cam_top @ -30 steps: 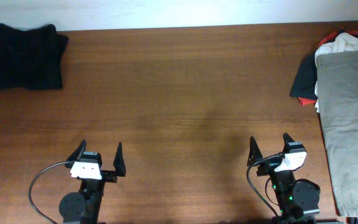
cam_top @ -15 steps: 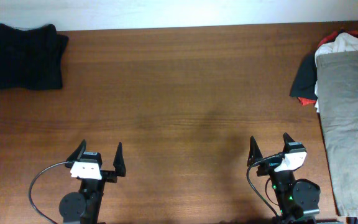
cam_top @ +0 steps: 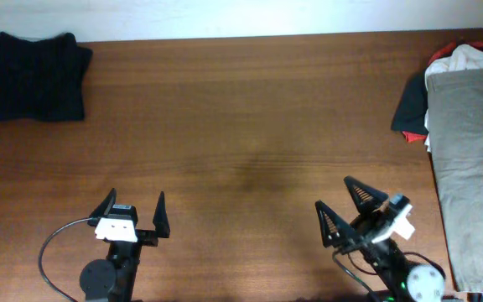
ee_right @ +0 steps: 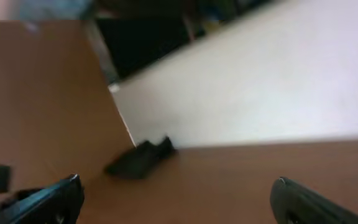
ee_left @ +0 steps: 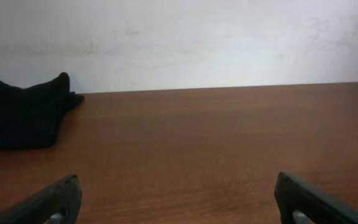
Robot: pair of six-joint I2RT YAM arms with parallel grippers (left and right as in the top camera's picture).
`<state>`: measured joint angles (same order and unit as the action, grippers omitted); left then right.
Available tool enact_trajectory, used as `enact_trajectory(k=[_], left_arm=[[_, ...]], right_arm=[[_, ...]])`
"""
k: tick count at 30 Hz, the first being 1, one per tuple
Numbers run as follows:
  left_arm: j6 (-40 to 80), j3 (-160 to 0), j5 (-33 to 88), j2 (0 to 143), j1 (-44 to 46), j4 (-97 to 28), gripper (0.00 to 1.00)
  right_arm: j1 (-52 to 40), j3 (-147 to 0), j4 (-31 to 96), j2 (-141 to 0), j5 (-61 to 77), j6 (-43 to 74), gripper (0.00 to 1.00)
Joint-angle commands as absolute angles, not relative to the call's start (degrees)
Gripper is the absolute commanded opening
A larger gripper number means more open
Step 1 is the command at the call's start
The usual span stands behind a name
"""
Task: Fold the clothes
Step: 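Reach the right gripper toward the clothes pile at the right edge, then lower the right gripper onto the khaki shorts in the pile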
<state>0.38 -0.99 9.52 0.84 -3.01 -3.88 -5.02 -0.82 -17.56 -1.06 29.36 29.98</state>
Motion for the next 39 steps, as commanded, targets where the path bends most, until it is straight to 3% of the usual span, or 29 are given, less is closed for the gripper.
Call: enact_trajectory(k=[1,5,10,12,14,18,25,26,29,32,33,34,37,39], left_arm=[[-0.3,-0.5,9.0,0.4,-2.8,-3.9,0.99],[-0.3,-0.5,9.0,0.4,-2.8,-3.9,0.99],[-0.3,-0.5,9.0,0.4,-2.8,-3.9,0.99],[-0.3,-0.5,9.0,0.4,-2.8,-3.9,0.99],[-0.3,-0.5,9.0,0.4,-2.8,-3.9,0.99],[-0.3,-0.5,9.0,0.4,-2.8,-3.9,0.99],[-0.3,-0.5,9.0,0.4,-2.8,-3.9,0.99],[-0.3,-0.5,9.0,0.4,-2.8,-3.9,0.99],[-0.3,-0.5,9.0,0.4,-2.8,-3.9,0.99],[-0.3,-0.5,9.0,0.4,-2.8,-3.9,0.99],[-0.3,-0.5,9.0,0.4,-2.8,-3.9,0.99],[-0.3,-0.5,9.0,0.4,-2.8,-3.9,0.99],[-0.3,-0.5,9.0,0.4,-2.8,-3.9,0.99],[-0.3,-0.5,9.0,0.4,-2.8,-3.9,0.99]], right_arm=[[-4.8,-5.4,-15.0,-2.9,27.5,25.8,0.99],[-4.8,-26.9,-5.3,-26.0,14.2,10.4,0.99],[-2.7,-71.2,28.7,-70.4,-14.4,2.6,0.99],[1.1,-89.4,42.8,-87.5,-14.5,-3.0,0.99],[3.0,-95.8,45.8,-94.6,-15.3,-3.0,0.99],[9.0,-97.0,39.5,-105.4,-24.0,-4.5,0.99],[16.9,-97.0,22.8,-122.3,-24.9,-9.9,1.0],[17.6,-97.0,20.3,-124.8,-24.9,-9.9,0.92],[18.5,-97.0,14.9,-130.9,-26.4,-10.3,0.9],[19.7,-97.0,13.1,-133.8,-26.0,-10.3,0.81],[20.0,-97.0,13.0,-134.0,-25.9,-10.2,0.67],[20.3,-97.0,12.6,-134.3,-26.0,-10.3,0.61],[20.4,-97.0,12.3,-134.3,-26.0,-10.0,0.52],[20.3,-97.6,12.2,-134.2,-26.2,-9.3,0.54]])
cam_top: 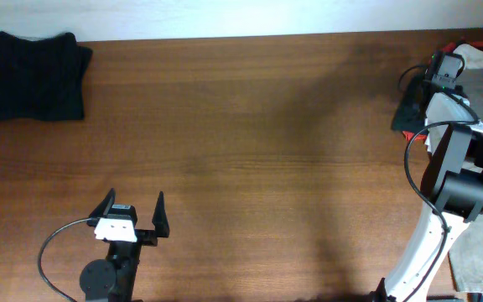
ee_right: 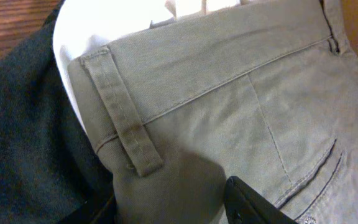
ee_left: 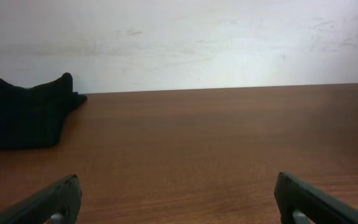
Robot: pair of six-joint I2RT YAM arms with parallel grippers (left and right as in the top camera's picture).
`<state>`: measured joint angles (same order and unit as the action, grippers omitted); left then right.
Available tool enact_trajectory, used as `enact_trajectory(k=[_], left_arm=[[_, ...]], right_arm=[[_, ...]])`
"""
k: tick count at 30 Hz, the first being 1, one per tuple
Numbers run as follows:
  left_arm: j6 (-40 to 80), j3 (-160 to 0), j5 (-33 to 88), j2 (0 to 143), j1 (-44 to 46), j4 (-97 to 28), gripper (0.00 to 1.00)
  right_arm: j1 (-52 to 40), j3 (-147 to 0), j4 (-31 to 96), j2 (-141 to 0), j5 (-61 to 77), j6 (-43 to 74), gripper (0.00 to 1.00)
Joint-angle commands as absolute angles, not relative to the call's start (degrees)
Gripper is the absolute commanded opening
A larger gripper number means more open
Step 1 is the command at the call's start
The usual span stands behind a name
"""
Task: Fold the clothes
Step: 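Lower the right gripper onto the khaki shorts in the pile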
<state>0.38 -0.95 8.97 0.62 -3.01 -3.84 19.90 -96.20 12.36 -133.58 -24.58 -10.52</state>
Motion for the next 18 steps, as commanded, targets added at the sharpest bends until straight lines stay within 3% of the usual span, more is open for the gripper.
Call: enact_trajectory(k=[1,3,5,8,10,11,12,13,15,17,18], left_arm=[[-0.3,-0.5,9.0,0.4,-2.8,-3.9,0.99],[-0.3,-0.5,9.0,0.4,-2.8,-3.9,0.99],[-0.3,-0.5,9.0,0.4,-2.8,-3.9,0.99],[-0.3,-0.5,9.0,0.4,-2.8,-3.9,0.99],[-0.3,-0.5,9.0,0.4,-2.8,-3.9,0.99],[-0.3,-0.5,9.0,0.4,-2.8,-3.9,0.99],[-0.3,-0.5,9.0,0.4,-2.8,-3.9,0.99],[-0.3,-0.5,9.0,0.4,-2.8,-3.9,0.99],[-0.3,-0.5,9.0,0.4,-2.8,-3.9,0.99],[-0.3,-0.5,9.0,0.4,-2.8,-3.9,0.99],[-0.3,-0.5,9.0,0.4,-2.8,-3.9,0.99]], right_arm=[[20.2,-98.0,12.5,-134.0,-26.2,-8.0,0.57],[20.2,-100.3,15.2,-133.6,-25.7,-5.5,0.57],[19.8,-101.6,16.7,-133.2,-25.7,-5.5,0.4],[19.8,-101.7,17.1,-133.1,-25.7,-5.5,0.27],[19.8,-101.7,17.1,-133.1,-25.7,-5.5,0.25],[19.8,-101.7,17.4,-132.9,-25.7,-5.5,0.13],[19.8,-101.7,17.8,-132.4,-25.8,-4.1,0.07],[19.8,-101.7,18.1,-131.4,-25.8,-2.0,0.11],[19.5,-101.7,18.0,-128.6,-25.5,-1.0,0.3],[19.3,-101.7,18.4,-127.3,-25.5,-1.0,0.31],[19.2,-101.7,19.1,-127.2,-25.3,-1.0,0.23]])
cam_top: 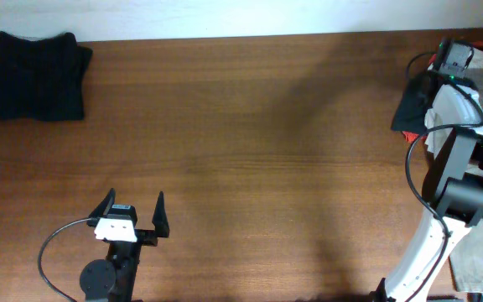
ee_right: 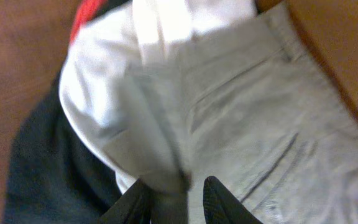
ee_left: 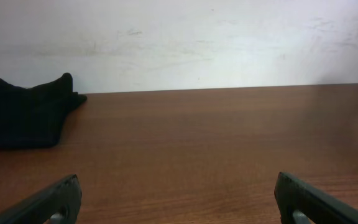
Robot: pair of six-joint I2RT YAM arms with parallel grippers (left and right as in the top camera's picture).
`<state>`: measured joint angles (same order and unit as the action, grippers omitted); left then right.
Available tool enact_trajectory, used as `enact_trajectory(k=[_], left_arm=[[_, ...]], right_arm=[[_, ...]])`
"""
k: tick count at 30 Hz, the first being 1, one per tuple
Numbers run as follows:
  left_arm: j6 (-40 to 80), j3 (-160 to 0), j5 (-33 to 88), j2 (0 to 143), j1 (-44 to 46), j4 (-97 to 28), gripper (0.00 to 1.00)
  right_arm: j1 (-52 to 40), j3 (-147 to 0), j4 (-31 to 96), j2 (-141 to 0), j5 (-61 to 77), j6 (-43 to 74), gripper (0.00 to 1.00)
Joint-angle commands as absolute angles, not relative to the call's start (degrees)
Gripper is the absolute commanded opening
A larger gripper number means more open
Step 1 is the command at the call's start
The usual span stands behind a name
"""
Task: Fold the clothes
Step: 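Lower the right gripper onto the khaki shorts in the pile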
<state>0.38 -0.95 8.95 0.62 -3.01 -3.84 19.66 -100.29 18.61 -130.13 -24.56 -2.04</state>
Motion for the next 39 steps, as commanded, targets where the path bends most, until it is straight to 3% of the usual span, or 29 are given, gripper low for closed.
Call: enact_trajectory(k=[1,4,17,20,24,26,29,33,34,39], left_arm=[[-0.3,-0.5,9.0,0.4,-2.8,-3.9,0.99],[-0.3,-0.5,9.0,0.4,-2.8,-3.9,0.99],[-0.3,-0.5,9.0,0.4,-2.8,-3.9,0.99],[-0.3,-0.5,9.0,0.4,-2.8,-3.9,0.99],[-0.3,-0.5,9.0,0.4,-2.8,-3.9,0.99],[-0.3,-0.5,9.0,0.4,-2.8,-3.9,0.99],[-0.3,-0.5,9.0,0.4,-2.8,-3.9,0.99],[-0.3,-0.5,9.0,0.4,-2.8,-3.9,0.99],[-0.3,-0.5,9.0,0.4,-2.8,-3.9,0.99],[-0.3,-0.5,9.0,0.4,-2.8,-3.9,0.99]], right_arm=[[19.2,-101.7,19.8,-127.2,-24.4,-1.0,0.1],[19.2,-101.7,20.1,-127.2,-24.2,-1.0,0.04],[25.1,-101.7,22.4,-127.1,-27.6,1.1,0.04],[25.1,-101.7,22.3,-127.1,-19.7,-0.4,0.09],[24.3,-101.7,21.8,-128.1,-11.1,-0.4,0.07],[23.7,-101.7,21.5,-130.2,-11.1,-0.4,0.12],[22.6,-101.7,20.0,-132.7,-10.7,-0.4,0.35],[22.2,-101.7,19.2,-135.1,-11.2,-0.4,0.45],[22.2,-101.7,19.0,-135.2,-11.4,-0.4,0.45],[22.2,-101.7,18.2,-135.1,-14.4,-0.4,0.14]])
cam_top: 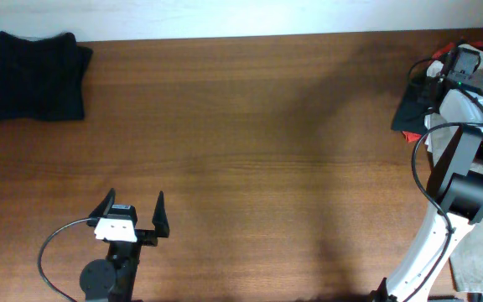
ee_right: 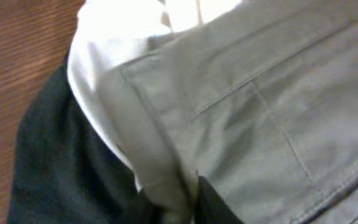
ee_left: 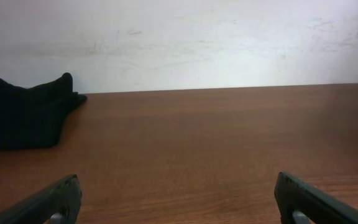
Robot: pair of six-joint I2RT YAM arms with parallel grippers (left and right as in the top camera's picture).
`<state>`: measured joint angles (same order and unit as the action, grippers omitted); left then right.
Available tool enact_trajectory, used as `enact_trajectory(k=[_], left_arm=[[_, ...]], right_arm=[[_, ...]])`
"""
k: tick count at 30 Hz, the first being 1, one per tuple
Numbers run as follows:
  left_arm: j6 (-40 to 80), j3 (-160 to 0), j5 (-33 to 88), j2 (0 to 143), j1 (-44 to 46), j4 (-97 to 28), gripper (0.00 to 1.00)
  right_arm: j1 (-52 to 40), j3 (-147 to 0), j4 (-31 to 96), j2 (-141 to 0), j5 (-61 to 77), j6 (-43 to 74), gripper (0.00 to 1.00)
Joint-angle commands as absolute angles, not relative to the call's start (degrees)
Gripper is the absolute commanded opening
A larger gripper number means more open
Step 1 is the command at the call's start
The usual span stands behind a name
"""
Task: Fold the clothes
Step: 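Lower the right gripper onto the khaki shorts in the pile, then close the right gripper on the khaki shorts waistband edge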
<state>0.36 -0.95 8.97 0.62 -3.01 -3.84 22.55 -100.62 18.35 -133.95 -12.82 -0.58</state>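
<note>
A pile of clothes lies at the table's far right: khaki trousers (ee_right: pixel 278 93) on top, a white garment (ee_right: pixel 104 37) and a dark one (ee_right: pixel 48 155) under them. In the overhead view the dark garment (cam_top: pixel 407 105) sticks out left of the pile, and the trousers (cam_top: pixel 480 260) run down toward the near edge. My right gripper (ee_right: pixel 179 204) is shut on a fold of the trousers' waistband edge, and shows at the pile's far end (cam_top: pixel 461 63). The left gripper (cam_top: pixel 132 214) stands open near the front edge, holding nothing (ee_left: pixel 179 208).
A folded black garment (cam_top: pixel 30 77) lies at the far left corner, also seen from the left wrist (ee_left: pixel 20 118). A bit of red cloth (cam_top: pixel 409 134) peeks from under the pile. The brown table (cam_top: pixel 241 126) ends at a white wall behind.
The right gripper has shifted slightly right at the pile, and its fingers now stand closer together on the waistband fold. The left arm has not moved.
Both grippers stood open near the front edge. Then the right arm was stretched out to the pile, fingers open on the khaki waistband. After that the fingers were drawn in around a fold of it, and now they pinch it.
</note>
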Motion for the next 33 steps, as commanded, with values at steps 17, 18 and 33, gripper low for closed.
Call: enact_trajectory(k=[17,18,33], left_arm=[[-0.3,-0.5,9.0,0.4,-2.8,-3.8,0.99],[-0.3,-0.5,9.0,0.4,-2.8,-3.8,0.99],[-0.3,-0.5,9.0,0.4,-2.8,-3.8,0.99]], right_arm=[[22.2,-105.3,23.6,-127.3,-15.7,2.7,0.04],[22.2,-105.3,23.8,-125.7,-15.7,2.7,0.04],[22.1,-105.3,26.7,-129.7,-12.2,-0.4,0.29]])
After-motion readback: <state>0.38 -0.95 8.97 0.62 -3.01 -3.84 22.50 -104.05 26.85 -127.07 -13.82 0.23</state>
